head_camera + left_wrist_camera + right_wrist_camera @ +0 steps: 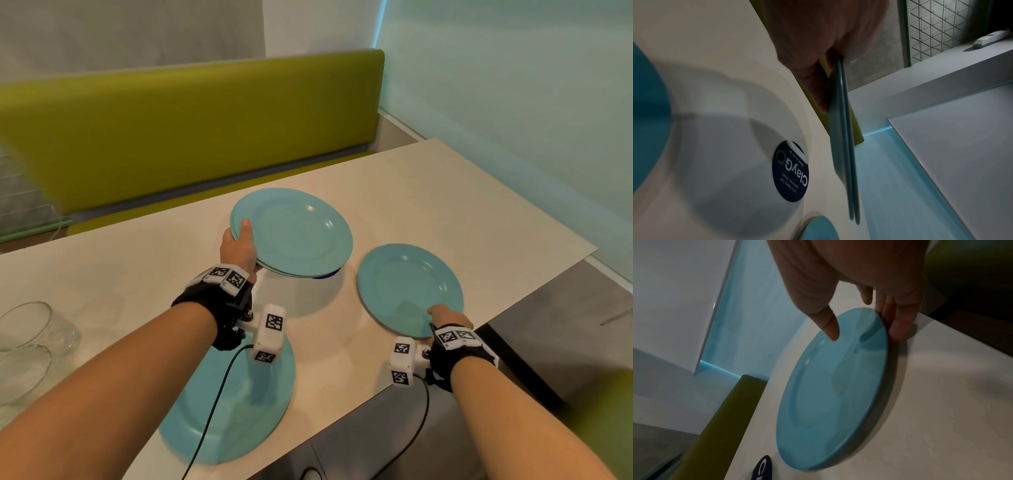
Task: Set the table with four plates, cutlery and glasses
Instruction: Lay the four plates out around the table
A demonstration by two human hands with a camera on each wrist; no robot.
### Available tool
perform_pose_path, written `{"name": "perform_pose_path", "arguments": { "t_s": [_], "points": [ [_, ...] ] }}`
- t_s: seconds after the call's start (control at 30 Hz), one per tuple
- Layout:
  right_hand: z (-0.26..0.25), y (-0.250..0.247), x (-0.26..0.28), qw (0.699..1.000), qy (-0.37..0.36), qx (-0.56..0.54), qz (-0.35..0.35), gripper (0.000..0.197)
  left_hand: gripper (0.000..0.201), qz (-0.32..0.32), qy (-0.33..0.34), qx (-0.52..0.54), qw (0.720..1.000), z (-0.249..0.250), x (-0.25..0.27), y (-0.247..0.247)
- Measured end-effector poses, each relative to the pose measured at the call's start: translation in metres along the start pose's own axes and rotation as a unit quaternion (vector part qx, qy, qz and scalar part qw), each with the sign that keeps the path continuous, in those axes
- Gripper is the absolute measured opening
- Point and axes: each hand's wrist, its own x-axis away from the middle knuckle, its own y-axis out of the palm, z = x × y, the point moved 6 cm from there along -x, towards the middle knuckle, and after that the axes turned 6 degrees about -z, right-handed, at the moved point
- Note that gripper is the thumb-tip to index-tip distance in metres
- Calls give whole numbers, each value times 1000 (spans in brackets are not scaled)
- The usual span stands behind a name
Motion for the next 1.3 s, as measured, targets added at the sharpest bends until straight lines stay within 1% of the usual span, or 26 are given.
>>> {"name": "perform_pose_path", "arguments": {
  "t_s": [0.07, 0.13, 0.2, 0.27, 0.3, 0.33, 0.4, 0.43, 0.47, 0.5, 0.57, 0.6, 0.63, 0.7, 0.77, 0.83, 0.87, 0.93, 1.0, 1.1, 1.13, 1.2, 1.23, 1.3],
  "points": [
    [1, -2, -4, 999, 5, 38, 7, 58, 42, 0, -2, -2, 1000, -2, 1, 0],
    [0, 1, -5, 998, -8, 62, -2, 55, 42, -3, -2, -3, 1000, -3, 1, 0],
    [-1, 2, -5, 999, -15, 36, 3, 54, 43, -6, -3, -5, 1000, -5, 1, 1],
    [-2, -6, 8, 997, -1, 14, 70, 56, 44, -10, -3, -7, 1000, -6, 3, 1],
    [-5, -7, 14, 995, -3, 22, 93, 57, 44, -15, -3, -8, 1000, -5, 5, 1],
    [-14, -3, 18, 995, -28, 23, 98, 57, 44, -15, -5, -9, 1000, -3, 5, -2],
    [-34, 10, 31, 992, -106, 1, 62, 55, 45, -9, -10, -17, 1000, -2, 6, -8],
    [-61, 36, 46, 986, -166, 10, 8, 53, 46, 20, 5, -2, 1000, 7, 9, -28],
    [-67, 48, 51, 979, -201, 4, -32, 52, 47, 14, 1, 1, 1000, 6, 9, -28],
    [-76, 60, 61, 972, -224, -9, -76, 49, 48, 5, -7, 1, 1000, 5, 9, -30],
    [-83, 86, 81, 954, -246, -21, -167, 36, 51, -17, -17, -1, 1000, -1, 10, -29],
    [-85, 95, 90, 945, -253, -34, -205, 31, 52, -26, -19, -2, 999, -4, 11, -26],
    [-87, 100, 99, 938, -256, -46, -227, 31, 53, -33, -23, -3, 999, -7, 13, -24],
    [-91, 104, 110, 932, -265, -72, -237, 31, 56, -39, -32, -3, 999, -13, 14, -23],
    [-94, 104, 118, 928, -281, -83, -229, 23, 58, -35, -46, 4, 998, -18, 15, -25],
    [-94, 110, 119, 931, -286, -55, -221, 27, 59, -25, -59, 34, 997, -23, 15, -30],
    [-94, 114, 125, 932, -286, -39, -220, 25, 58, -15, -64, 54, 996, -24, 14, -37],
    [-96, 125, 134, 933, -280, -12, -225, 7, 55, 3, -67, 79, 995, -25, 12, -50],
    [-98, 136, 142, 934, -259, -1, -245, 20, 46, 15, -63, 89, 994, -25, 7, -64],
    [-104, 151, 151, 932, -231, -30, -279, 15, 40, 22, -65, 112, 991, -23, -1, -84],
    [-106, 154, 151, 931, -227, -39, -282, 17, 40, 29, -69, 118, 990, -22, -4, -93],
    [-113, 161, 153, 933, -223, -32, -282, 31, 41, 60, -75, 120, 988, -23, -13, -117],
    [-116, 163, 153, 933, -223, -33, -280, 34, 41, 72, -76, 116, 988, -25, -19, -130],
    [-121, 168, 156, 936, -219, -45, -272, 33, 42, 92, -77, 109, 987, -27, -31, -153]
  ]
}}
